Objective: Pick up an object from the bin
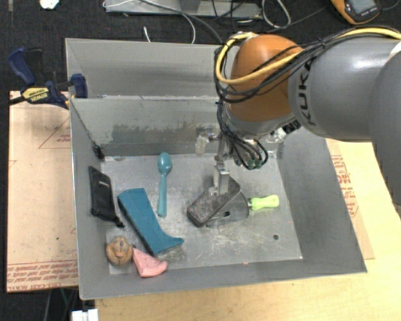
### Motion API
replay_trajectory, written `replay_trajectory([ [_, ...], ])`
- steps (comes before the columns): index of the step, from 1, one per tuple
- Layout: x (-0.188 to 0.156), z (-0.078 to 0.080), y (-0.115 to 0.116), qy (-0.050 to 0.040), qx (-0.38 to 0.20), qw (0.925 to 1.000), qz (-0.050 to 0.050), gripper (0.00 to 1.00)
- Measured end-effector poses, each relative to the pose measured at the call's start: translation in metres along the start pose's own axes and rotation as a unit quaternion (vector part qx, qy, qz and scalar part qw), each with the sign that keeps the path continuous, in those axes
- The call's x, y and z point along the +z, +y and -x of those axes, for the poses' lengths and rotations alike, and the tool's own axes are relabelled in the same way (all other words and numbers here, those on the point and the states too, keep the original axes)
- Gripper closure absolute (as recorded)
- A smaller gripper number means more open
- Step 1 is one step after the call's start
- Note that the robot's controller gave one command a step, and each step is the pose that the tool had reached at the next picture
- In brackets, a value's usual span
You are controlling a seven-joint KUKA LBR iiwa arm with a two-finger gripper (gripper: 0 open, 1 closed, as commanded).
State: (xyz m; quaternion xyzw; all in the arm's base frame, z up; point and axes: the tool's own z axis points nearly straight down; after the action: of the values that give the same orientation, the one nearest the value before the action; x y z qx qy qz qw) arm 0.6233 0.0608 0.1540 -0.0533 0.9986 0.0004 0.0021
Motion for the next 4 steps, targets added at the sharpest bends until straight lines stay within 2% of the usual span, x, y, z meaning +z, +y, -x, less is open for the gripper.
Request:
replay_trajectory([
  [1,0.001,-0.017,-0.048,-0.0030,-0.147,0.9892,0.001,0.00],
  [2,0.016,-0.028,-0.052,-0.0006,-0.170,0.9855,0.001,0.00],
  [3,0.087,-0.035,-0.041,-0.0042,-0.201,0.9795,0.001,0.00],
  [4,0.084,-0.021,-0.017,-0.0060,-0.273,0.9621,0.000,1.00],
])
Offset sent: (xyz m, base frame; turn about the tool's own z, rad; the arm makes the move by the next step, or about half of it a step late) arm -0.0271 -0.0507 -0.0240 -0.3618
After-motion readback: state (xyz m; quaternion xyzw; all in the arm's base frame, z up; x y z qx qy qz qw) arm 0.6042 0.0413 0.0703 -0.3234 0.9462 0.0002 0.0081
